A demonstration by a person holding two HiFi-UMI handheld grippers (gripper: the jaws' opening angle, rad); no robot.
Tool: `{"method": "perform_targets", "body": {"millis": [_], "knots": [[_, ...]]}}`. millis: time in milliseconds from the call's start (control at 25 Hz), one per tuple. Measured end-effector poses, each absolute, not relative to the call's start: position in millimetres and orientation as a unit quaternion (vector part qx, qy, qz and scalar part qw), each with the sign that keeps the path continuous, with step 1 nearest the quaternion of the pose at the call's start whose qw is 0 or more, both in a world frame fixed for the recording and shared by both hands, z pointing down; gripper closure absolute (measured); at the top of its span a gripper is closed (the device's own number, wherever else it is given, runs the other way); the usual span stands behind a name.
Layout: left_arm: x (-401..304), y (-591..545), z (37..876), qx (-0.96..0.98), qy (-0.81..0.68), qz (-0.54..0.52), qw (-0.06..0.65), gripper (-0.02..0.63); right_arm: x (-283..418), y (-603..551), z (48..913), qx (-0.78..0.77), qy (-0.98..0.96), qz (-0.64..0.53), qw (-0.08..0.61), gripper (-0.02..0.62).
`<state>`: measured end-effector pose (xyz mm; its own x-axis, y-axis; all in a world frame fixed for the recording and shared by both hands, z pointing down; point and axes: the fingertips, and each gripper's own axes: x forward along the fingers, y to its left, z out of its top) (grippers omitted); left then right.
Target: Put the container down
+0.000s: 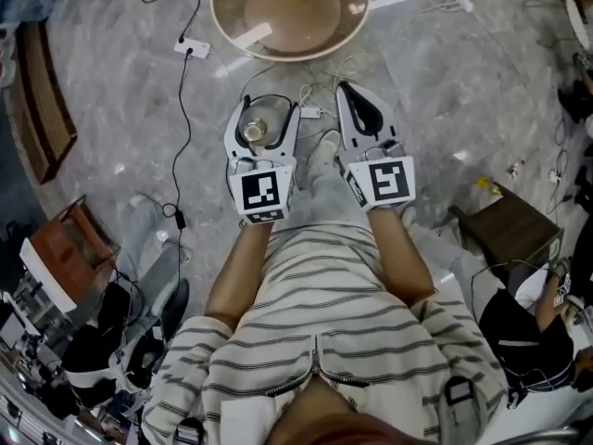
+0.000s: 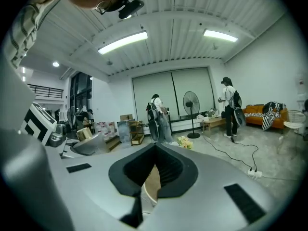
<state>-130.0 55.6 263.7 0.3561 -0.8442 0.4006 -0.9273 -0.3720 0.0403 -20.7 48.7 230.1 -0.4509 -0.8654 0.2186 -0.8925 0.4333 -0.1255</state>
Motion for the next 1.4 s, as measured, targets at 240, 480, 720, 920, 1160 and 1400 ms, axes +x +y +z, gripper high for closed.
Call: {"method": "perform_targets", "body": {"millis": [240,480,720,920,1160,1400], "knots": [[-131,12,291,0.824,-0.518,0.188,0.133,0.275,-24,5,258,0.546,-0.825,0.122,0.077,0.589],[-123,-24,336,0.825,-0.502,0.2,0.165,0.275,-34,-23,301,0.559,-0.813,0.145,0.074,0.588],[-117,-52,394,0.825,-0.495,0.21,0.175,0.275,-28,-42,355,0.576,-0.795,0.167,0.085,0.588],[-117,-58,441,0.819,-0.494,0.23,0.179,0.275,-17,-38,396,0.588,-0.782,0.187,0.092,0.588],[-114,-83,493,0.82,-0.49,0.239,0.172,0.273,-17,-47,450,0.582,-0.78,0.202,0.108,0.589],[-100,-100,538,0.823,-0.482,0.243,0.174,0.273,-12,-48,487,0.573,-0.783,0.206,0.125,0.588]]}}
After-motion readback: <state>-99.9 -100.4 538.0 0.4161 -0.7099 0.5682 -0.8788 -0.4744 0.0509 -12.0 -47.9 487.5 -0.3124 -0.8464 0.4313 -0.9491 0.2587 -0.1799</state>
